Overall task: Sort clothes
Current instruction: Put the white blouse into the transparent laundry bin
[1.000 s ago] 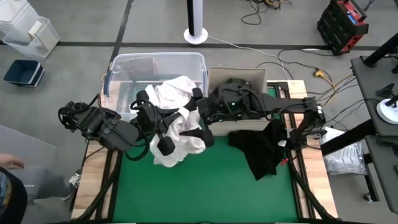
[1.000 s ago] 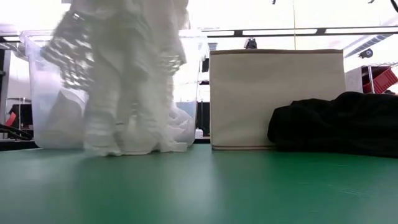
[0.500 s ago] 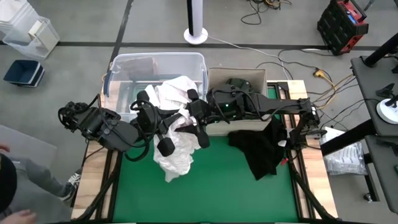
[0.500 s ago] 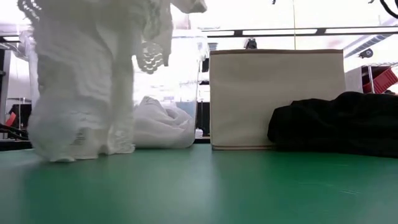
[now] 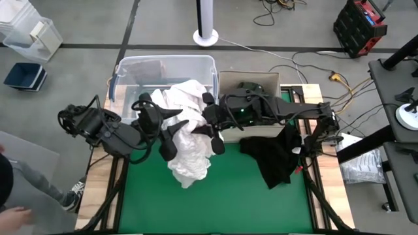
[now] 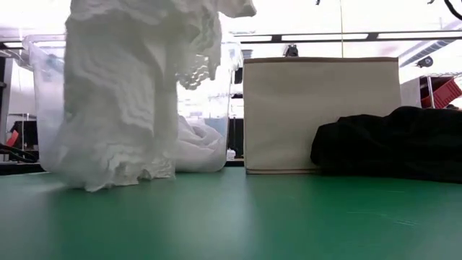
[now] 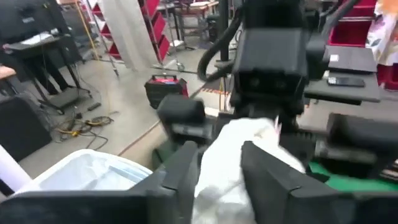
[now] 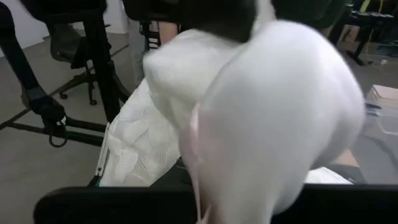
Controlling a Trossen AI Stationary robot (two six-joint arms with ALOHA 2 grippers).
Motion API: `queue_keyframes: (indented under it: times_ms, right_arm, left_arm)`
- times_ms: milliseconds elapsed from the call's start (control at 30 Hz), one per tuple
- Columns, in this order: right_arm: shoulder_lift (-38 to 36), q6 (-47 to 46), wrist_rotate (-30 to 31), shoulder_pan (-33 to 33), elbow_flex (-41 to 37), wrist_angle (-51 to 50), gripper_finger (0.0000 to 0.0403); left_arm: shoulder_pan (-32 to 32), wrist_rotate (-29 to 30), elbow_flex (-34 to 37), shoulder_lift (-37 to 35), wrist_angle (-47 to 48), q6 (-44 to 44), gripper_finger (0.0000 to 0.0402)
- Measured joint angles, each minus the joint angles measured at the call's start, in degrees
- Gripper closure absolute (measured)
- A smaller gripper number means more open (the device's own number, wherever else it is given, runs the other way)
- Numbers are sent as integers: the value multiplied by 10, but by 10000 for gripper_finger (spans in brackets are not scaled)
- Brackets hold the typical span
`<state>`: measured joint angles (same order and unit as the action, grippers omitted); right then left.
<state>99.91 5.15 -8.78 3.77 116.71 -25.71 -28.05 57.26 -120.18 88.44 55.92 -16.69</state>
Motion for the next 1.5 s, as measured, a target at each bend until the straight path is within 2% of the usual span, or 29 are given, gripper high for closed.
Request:
queue_keyframes:
  times_ms: [200, 367, 467, 567, 667, 767, 1133, 1333, 1500]
  right_arm:
    - [-19, 0, 24, 0, 0, -33, 382]
    - [-44, 0, 88, 0, 0, -73, 383]
    - [-54, 0, 104, 0, 0, -83, 383]
    - [-64, -6, 108, 0, 0, -80, 383]
    - [-76, -6, 117, 0, 0, -69, 383]
    - [-84, -7, 118, 0, 1, -55, 383]
    - [-87, -7, 118, 0, 1, -42, 384]
    - [-87, -15, 114, 0, 1, -21, 384]
    - [-87, -16, 113, 4, 1, -12, 384]
  left_arm:
    - [-1, -9, 0, -12, 70, -29, 221]
    - [-1, 1, -9, -25, 121, -35, 173]
    - [-1, -2, -11, -30, 147, -38, 152]
    - [-1, -28, -11, -33, 162, -49, 138]
    - [-1, -58, -11, -35, 163, -58, 130]
    - [-1, -58, -5, -33, 166, -70, 127]
    - [6, -57, 74, -32, 58, -68, 114]
    - [33, -51, 109, -34, -20, -61, 106]
    - [61, -55, 150, -34, -110, -12, 106]
